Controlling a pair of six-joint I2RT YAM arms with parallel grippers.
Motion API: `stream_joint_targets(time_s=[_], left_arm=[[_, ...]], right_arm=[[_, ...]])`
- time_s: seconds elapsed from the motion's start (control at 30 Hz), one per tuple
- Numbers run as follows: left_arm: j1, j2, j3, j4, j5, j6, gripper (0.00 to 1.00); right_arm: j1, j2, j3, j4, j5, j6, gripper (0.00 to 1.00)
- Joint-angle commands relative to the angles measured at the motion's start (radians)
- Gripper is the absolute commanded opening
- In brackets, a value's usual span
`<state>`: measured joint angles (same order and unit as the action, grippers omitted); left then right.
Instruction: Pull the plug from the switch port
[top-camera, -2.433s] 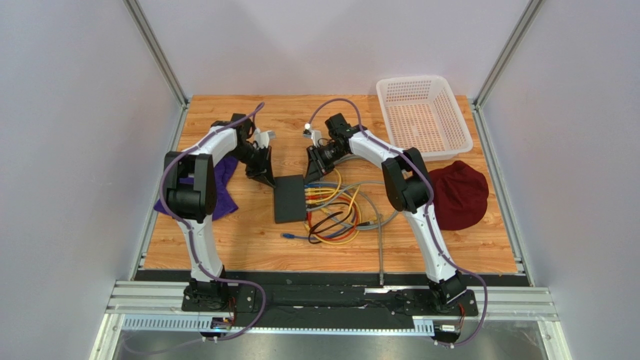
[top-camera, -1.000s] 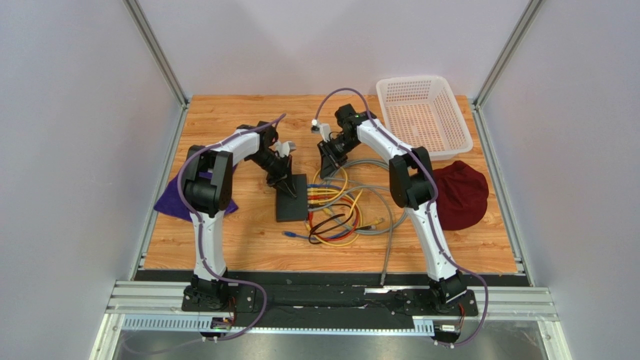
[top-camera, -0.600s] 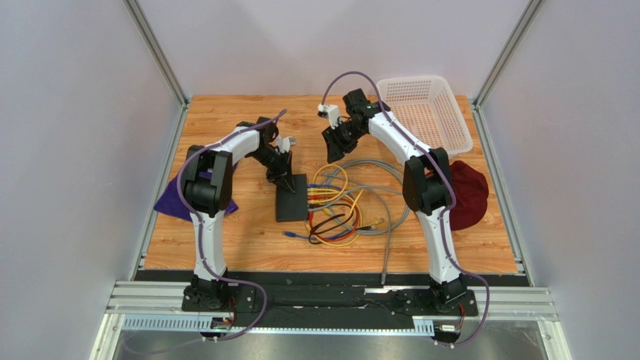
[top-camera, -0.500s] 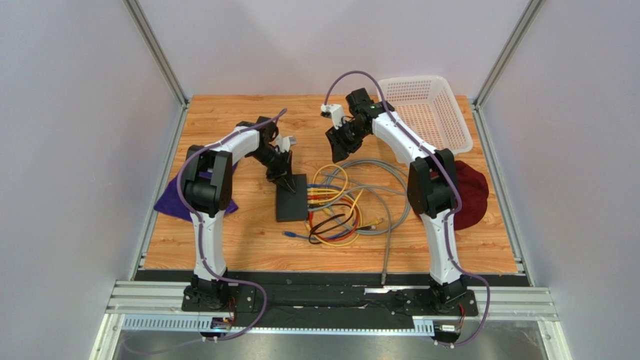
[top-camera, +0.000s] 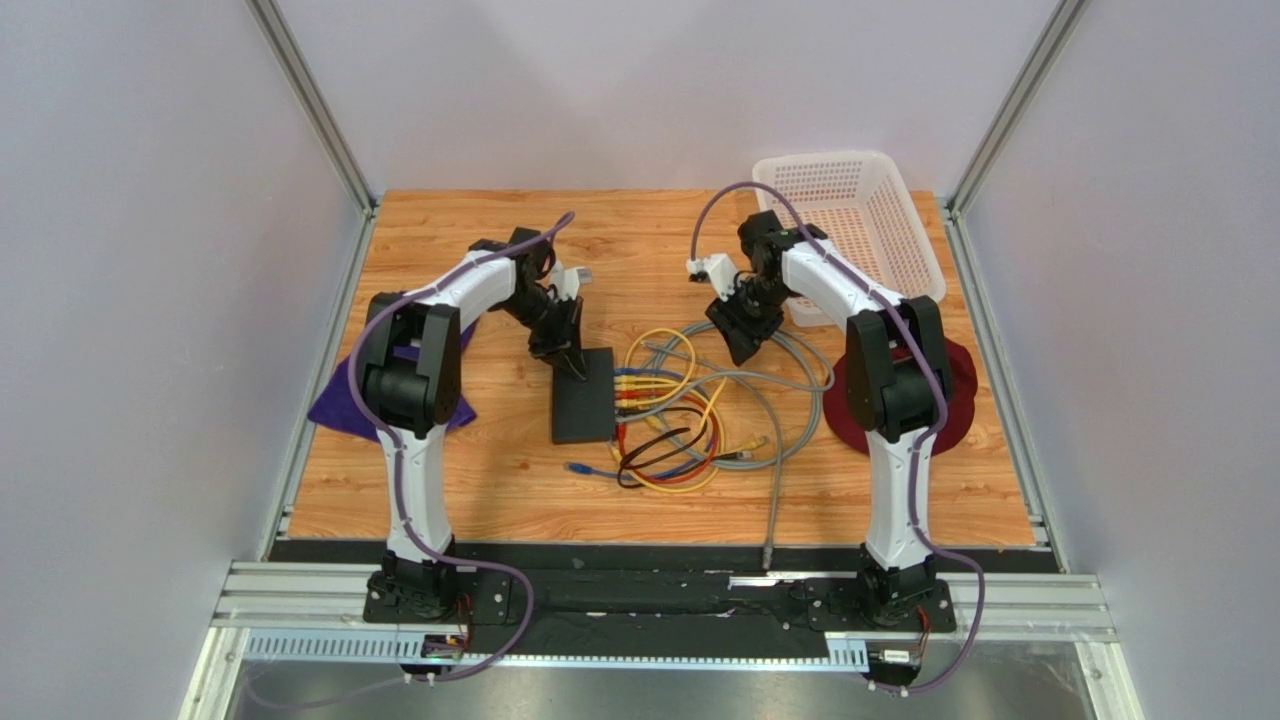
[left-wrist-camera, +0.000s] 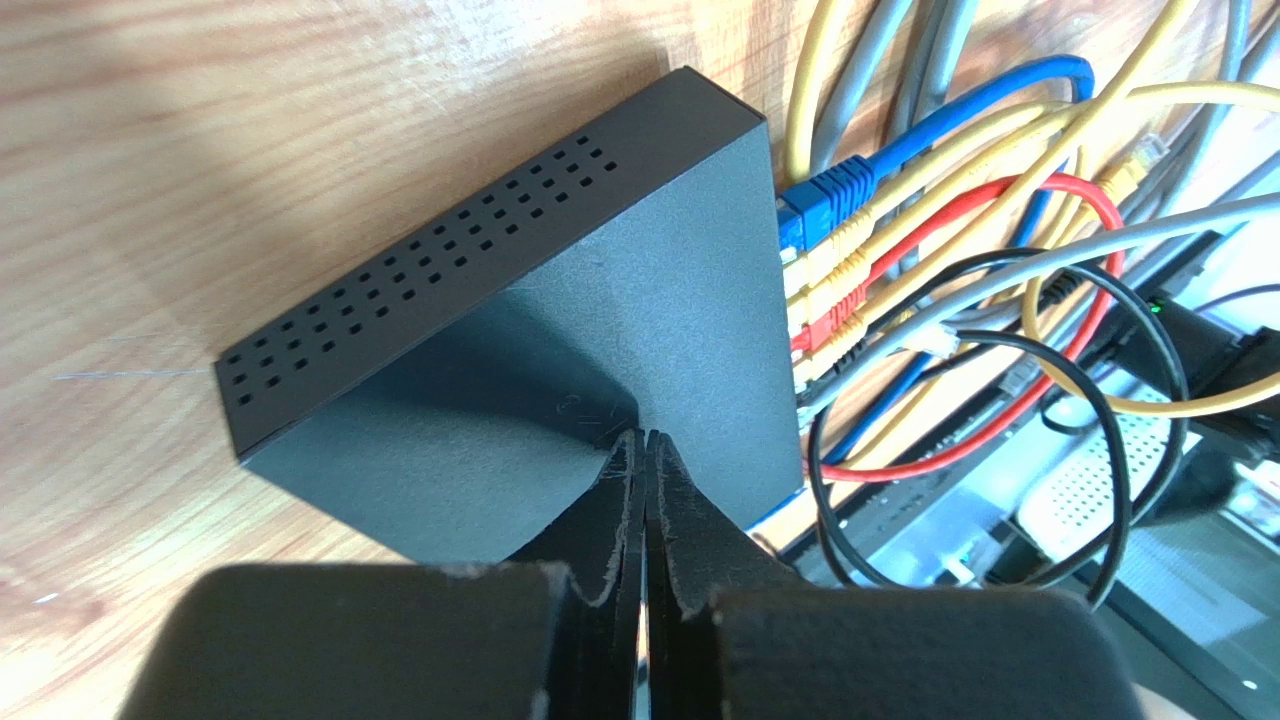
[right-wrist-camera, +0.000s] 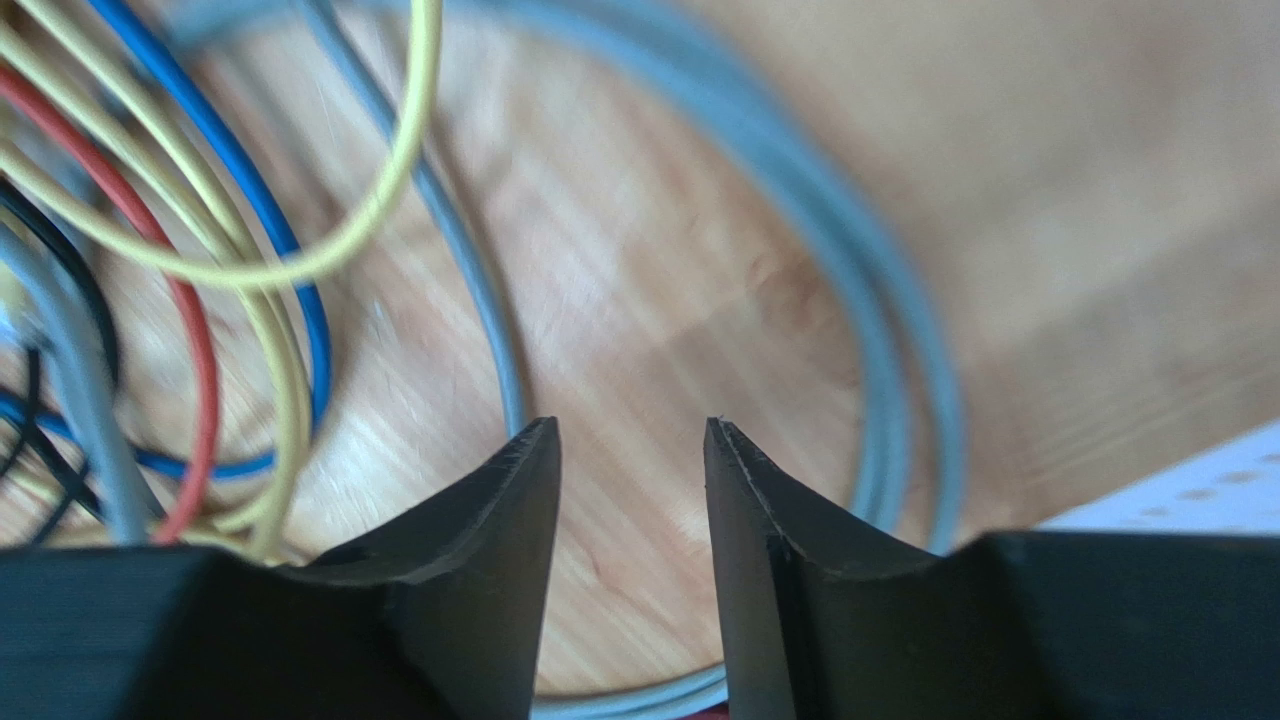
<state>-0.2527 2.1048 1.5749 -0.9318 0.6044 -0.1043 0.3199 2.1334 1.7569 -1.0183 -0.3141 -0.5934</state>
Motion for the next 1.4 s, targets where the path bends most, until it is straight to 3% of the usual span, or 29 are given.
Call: stream_joint_targets(time_s=[0.0, 0.27, 0.47, 0.57, 0.6, 0.63, 0.7, 0.8, 0.97, 1.13, 1.37], left_arm=[[0.001, -0.097, 0.005, 0.008, -0.020, 0.041, 0.02], [0.001, -0.132, -0.030, 0.016, -0.034, 0.057, 0.04], [0.001, -0.131, -0.027, 0.019, -0.031, 0.055, 0.04], [0.001, -0.131, -0.024, 0.019, -0.032, 0.058, 0.04], [0.001, -0.132, -0.023, 0.021, -0.032, 0.058, 0.04], [0.001, -0.134, -0.023, 0.021, -0.034, 0.060, 0.04], [0.001, -0.137, -0.023, 0.021, -0.035, 0.063, 0.05], [0.001, -0.144, -0.026, 0.021, -0.037, 0.068, 0.05], [0.001, -0.144, -0.018, 0.024, -0.031, 0.066, 0.05], [0.001, -0.137, 0.019, 0.021, -0.015, 0.068, 0.06], [0.001, -0.161, 0.014, 0.016, -0.015, 0.075, 0.07]], right_arm=[[0.016, -0.038, -0.051, -0.014, 0.017, -0.100, 0.51], [0.025, -0.116, -0.200, 0.083, -0.014, -0.039, 0.57], [0.088, -0.171, -0.384, 0.265, 0.124, -0.052, 0.56], [0.113, -0.168, -0.456, 0.334, 0.223, -0.075, 0.47], [0.114, -0.156, -0.464, 0.348, 0.248, -0.069, 0.31], [0.113, -0.150, -0.465, 0.366, 0.288, -0.057, 0.23], [0.107, -0.148, -0.442, 0.376, 0.331, -0.036, 0.10], [0.084, -0.179, -0.340, 0.368, 0.383, 0.007, 0.02], [0.064, -0.217, -0.134, 0.365, 0.411, -0.023, 0.00], [0.064, -0.144, 0.045, 0.368, 0.483, -0.083, 0.00], [0.061, -0.046, 0.134, 0.443, 0.564, -0.072, 0.00]])
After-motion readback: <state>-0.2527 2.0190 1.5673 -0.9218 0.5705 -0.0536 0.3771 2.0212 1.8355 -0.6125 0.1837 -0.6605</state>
